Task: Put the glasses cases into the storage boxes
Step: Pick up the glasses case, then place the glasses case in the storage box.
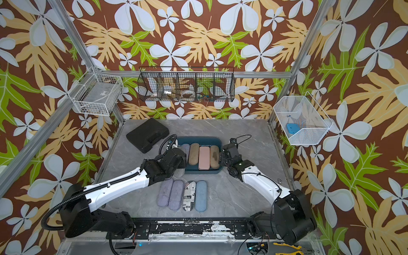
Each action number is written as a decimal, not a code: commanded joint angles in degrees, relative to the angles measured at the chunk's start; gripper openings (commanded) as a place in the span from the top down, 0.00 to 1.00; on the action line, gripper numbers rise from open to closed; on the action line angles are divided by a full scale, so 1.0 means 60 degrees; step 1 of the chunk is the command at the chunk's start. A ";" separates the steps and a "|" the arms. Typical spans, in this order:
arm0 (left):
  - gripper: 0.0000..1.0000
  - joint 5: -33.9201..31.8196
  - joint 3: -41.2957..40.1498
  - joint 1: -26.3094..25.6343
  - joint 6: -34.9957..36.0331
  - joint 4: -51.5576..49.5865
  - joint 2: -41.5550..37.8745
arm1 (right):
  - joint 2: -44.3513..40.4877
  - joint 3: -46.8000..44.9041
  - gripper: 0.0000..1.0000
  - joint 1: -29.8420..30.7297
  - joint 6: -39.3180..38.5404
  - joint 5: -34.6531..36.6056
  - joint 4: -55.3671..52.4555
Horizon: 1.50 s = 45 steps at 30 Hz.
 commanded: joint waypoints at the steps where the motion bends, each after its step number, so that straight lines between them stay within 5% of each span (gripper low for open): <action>1: 0.40 -0.0048 0.0143 0.0307 0.0441 0.0382 0.0242 | -0.0001 0.0009 0.23 0.0004 0.0067 0.0109 0.0137; 18: 0.40 0.0047 0.1377 0.1700 0.1351 0.0585 0.2706 | 0.0117 0.0013 0.23 0.0001 0.0026 0.0233 0.0181; 45: 0.39 -0.0727 0.2353 0.2351 0.2133 0.0244 0.4495 | 0.0446 0.0152 0.22 0.0001 -0.0052 0.0308 0.0178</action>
